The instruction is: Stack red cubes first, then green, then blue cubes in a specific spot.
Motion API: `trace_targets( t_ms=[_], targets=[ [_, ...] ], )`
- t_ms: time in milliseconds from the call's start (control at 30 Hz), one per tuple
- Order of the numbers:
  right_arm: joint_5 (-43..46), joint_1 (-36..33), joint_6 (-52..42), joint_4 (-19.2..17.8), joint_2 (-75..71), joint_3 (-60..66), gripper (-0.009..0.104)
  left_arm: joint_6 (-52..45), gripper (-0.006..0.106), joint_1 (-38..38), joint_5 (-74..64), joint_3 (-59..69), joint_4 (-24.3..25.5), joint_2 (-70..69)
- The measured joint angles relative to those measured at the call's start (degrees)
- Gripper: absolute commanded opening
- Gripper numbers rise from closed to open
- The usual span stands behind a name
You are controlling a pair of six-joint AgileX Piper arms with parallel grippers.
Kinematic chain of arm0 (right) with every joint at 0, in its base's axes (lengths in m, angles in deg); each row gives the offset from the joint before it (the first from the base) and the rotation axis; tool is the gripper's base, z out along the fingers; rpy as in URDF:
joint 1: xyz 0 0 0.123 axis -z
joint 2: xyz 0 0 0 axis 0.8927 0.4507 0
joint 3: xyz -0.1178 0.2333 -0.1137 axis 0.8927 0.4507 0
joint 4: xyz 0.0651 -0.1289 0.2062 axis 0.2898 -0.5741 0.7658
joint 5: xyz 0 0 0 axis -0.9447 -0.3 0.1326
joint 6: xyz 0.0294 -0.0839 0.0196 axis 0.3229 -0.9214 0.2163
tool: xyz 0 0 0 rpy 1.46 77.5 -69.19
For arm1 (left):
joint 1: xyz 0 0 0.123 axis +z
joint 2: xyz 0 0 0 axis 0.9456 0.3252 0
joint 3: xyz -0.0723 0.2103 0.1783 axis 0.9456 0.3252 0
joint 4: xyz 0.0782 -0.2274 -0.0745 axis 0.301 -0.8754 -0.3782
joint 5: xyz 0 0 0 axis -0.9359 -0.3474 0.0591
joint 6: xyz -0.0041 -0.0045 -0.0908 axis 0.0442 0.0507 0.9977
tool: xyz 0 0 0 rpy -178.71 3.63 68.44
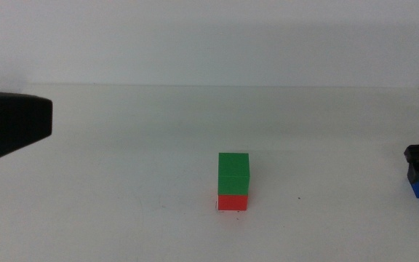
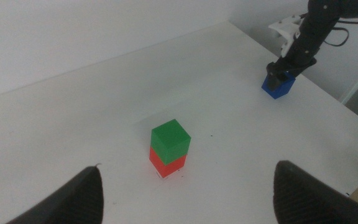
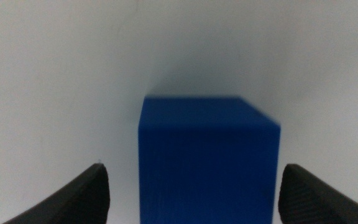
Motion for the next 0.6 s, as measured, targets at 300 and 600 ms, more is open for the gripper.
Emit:
trace_targets(
  t_ms=[300,600],
  targets=[
    [0.8,-2.8,4.9,-2.9,-0.9,-0.5,0.011,0.0,0.094,0.0,0.0,0.0,0.0,0.0],
    [-17.3,-31.4,32.5,-9.7,-10.9,-15.5,0.01,0.0,0.094,0.0,0.0,0.0,0.0,0.0]
  ],
)
